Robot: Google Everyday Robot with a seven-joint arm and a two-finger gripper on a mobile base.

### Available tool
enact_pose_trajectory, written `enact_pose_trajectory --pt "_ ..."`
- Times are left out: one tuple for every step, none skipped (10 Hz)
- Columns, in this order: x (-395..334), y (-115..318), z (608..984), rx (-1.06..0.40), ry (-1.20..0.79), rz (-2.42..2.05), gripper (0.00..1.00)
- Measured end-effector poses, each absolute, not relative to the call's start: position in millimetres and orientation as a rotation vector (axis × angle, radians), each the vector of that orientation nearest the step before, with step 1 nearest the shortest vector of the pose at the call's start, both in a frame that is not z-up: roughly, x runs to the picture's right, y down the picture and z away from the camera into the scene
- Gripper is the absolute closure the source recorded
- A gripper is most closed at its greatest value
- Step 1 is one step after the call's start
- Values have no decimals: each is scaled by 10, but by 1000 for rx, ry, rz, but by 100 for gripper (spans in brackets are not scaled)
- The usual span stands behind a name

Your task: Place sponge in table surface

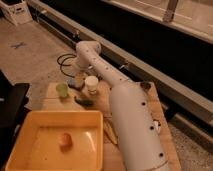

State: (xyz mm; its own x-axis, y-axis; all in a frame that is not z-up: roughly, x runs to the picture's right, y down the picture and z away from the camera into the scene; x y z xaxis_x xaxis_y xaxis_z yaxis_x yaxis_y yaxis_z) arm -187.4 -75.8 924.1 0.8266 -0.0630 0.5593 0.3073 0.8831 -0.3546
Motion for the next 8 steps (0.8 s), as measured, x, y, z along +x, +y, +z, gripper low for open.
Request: enact_pose_trajectory --pt "-1886 -721 9292 -451 -575 -195 20" --pt "-1876 -697 9341 -450 -580 -185 20" --pt "-1877 -654 9410 -450 -586 -174 20" --pt "-1893 -641 9418 -450 -589 -174 20" --pt "-1905 -640 9415 -450 -590 -175 20" --pt "-1910 -641 9414 -450 -591 -175 20" --pt "-1896 -642 9416 -450 -590 -174 20" --pt "-1887 -644 9417 -449 -589 -173 20"
